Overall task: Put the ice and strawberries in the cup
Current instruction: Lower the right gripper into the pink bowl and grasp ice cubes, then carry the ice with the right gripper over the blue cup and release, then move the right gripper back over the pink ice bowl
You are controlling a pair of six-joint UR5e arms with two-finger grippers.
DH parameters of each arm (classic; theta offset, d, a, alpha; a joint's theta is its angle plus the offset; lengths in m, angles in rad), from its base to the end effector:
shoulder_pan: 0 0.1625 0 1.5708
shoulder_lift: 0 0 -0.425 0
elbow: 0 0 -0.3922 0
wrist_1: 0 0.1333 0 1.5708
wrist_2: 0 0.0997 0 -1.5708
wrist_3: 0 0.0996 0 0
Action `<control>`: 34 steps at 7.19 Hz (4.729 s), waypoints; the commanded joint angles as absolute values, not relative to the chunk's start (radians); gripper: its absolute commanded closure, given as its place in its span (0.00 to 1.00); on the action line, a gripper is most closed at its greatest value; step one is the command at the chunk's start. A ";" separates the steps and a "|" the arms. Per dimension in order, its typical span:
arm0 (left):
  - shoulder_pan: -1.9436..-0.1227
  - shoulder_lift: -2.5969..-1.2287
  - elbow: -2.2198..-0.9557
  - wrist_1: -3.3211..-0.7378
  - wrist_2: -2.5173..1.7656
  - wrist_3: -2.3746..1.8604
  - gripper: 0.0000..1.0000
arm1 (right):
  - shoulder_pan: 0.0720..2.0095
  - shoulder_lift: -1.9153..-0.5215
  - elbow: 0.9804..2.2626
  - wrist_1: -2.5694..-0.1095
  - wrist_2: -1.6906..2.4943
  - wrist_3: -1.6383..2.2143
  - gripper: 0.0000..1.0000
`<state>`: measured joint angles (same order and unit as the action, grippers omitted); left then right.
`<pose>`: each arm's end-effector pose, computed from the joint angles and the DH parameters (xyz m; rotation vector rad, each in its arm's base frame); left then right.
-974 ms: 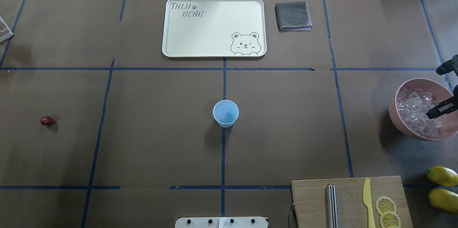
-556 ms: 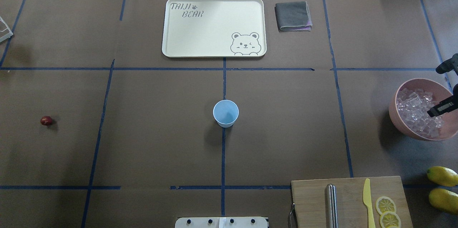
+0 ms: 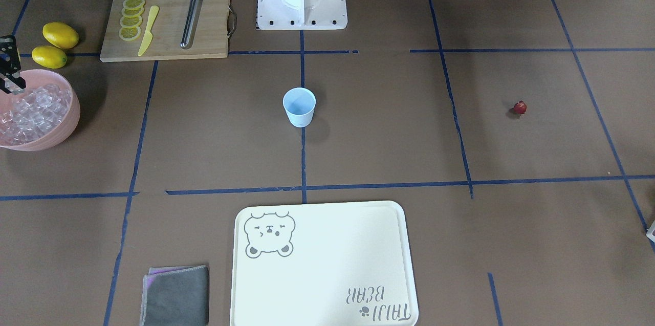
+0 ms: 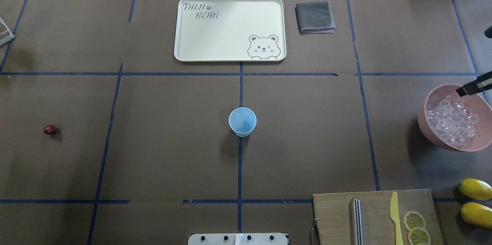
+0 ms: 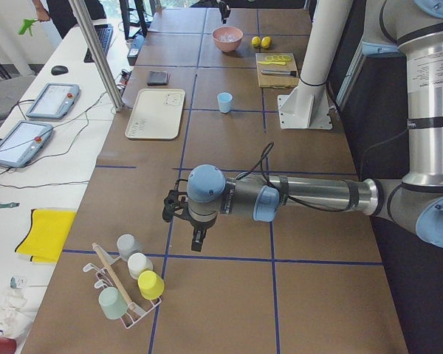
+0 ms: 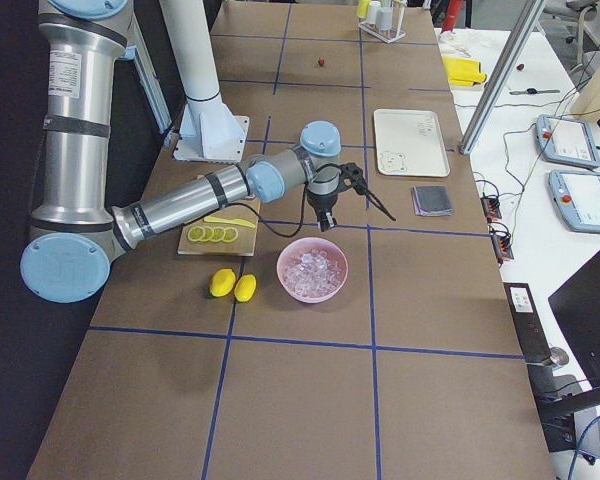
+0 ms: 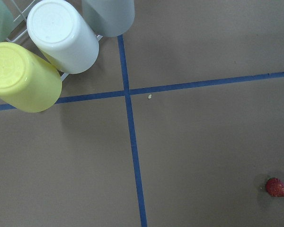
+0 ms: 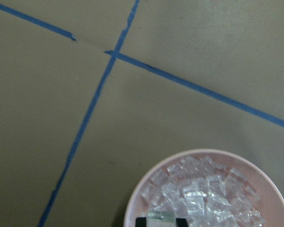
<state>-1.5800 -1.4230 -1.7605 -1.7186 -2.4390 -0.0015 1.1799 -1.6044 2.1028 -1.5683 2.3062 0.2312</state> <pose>-0.0613 -0.4388 0.6108 0.1809 0.8648 0.0724 -0.1112 -0.4443 0.4167 0.2355 -0.8343 -0.3337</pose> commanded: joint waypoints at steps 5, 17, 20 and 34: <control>-1.580 -1.420 -1.758 -1.718 -2.453 -0.002 0.00 | 0.699 -0.980 2.065 -1.790 2.068 1.082 1.00; -1.580 -1.393 -1.802 -1.718 -2.453 -0.002 0.00 | 0.483 -0.870 1.713 -1.431 1.836 1.350 0.22; -1.580 -1.393 -1.805 -1.735 -2.451 -0.070 0.00 | 0.689 -1.162 2.004 -1.440 1.999 1.281 0.25; -1.568 -1.391 -1.805 -1.784 -2.453 -0.074 0.00 | 0.997 -1.769 1.930 -1.236 2.244 0.393 0.25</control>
<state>-1.5688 -1.3913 -1.8055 -1.7840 -2.4529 -0.0737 0.9962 -1.7694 1.9436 -1.2380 2.2532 0.4176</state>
